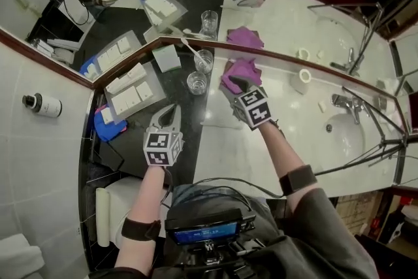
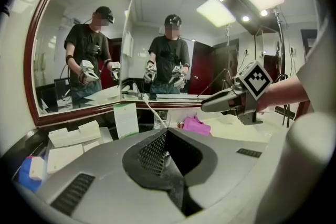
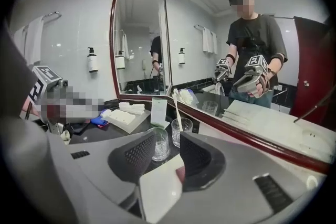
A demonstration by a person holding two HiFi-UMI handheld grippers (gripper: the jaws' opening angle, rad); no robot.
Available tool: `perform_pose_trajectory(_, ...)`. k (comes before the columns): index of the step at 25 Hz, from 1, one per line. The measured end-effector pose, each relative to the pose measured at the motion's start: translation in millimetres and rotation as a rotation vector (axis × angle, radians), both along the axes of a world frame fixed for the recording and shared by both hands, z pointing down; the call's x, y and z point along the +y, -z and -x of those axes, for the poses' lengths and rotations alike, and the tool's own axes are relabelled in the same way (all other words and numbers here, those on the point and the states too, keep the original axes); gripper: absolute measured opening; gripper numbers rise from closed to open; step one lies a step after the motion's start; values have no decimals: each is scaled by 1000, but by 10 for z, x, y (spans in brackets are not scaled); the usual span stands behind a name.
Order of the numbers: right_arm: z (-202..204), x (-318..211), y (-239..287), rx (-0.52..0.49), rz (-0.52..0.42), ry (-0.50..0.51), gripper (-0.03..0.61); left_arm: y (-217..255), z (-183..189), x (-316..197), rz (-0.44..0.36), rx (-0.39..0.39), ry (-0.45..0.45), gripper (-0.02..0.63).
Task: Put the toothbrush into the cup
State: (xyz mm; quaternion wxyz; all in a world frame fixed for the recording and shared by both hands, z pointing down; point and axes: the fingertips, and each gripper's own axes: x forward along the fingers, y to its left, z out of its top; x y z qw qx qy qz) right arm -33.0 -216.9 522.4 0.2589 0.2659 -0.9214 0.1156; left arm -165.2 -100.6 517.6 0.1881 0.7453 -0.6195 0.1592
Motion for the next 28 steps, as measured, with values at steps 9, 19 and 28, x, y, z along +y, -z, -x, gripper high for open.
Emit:
perform_pose_trajectory(9, 775, -663, -223, 103, -22, 58, 201, -171, 300, -410, 15, 21, 19, 0)
perform_pose_trajectory(19, 1264, -1115, -545, 209, -22, 117, 216, -394, 514, -573, 41, 64, 58, 0)
perform_pose_trajectory(28, 1491, -1238, -860, 285, -4, 166, 215, -558, 643, -587, 63, 92, 85, 0)
